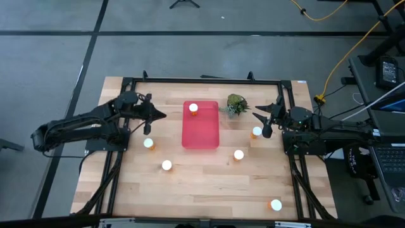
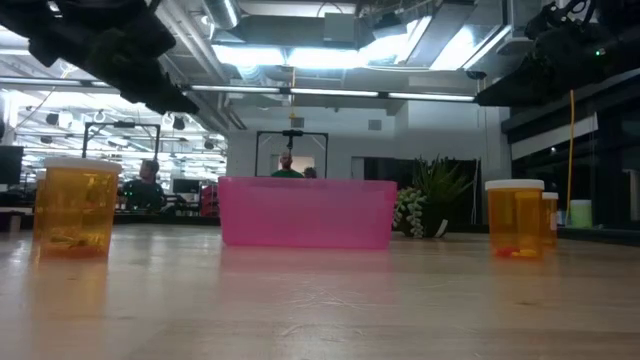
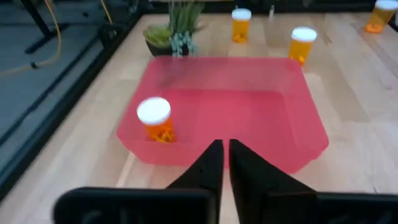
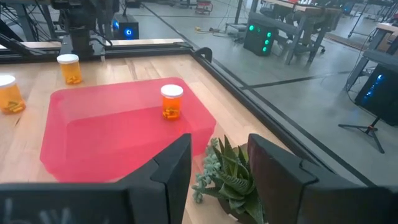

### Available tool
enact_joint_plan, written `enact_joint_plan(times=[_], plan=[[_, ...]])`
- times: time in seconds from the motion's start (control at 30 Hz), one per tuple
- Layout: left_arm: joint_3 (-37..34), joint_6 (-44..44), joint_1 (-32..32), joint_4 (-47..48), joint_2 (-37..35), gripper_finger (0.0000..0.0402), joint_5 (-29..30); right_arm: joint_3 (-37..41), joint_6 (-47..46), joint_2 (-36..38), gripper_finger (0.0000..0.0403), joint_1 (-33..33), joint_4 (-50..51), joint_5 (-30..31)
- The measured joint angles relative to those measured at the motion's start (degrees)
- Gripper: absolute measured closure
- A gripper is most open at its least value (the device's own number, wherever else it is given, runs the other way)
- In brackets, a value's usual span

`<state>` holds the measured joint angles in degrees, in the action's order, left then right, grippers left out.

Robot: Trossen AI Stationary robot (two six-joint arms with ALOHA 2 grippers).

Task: Pick and place pill bottles into a basket
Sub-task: Put the orange pill bottle into the red bin

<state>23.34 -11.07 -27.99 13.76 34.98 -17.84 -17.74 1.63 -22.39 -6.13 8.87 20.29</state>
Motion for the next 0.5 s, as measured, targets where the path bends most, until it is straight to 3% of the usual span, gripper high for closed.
enact_joint_plan(times=[0.5], plan=[[0.00, 2.70, 2.01, -1.16, -1.04, 0.0397, -0.31, 0.00, -0.45, 0.02, 0.0242, -0.01, 0.51, -0.01]])
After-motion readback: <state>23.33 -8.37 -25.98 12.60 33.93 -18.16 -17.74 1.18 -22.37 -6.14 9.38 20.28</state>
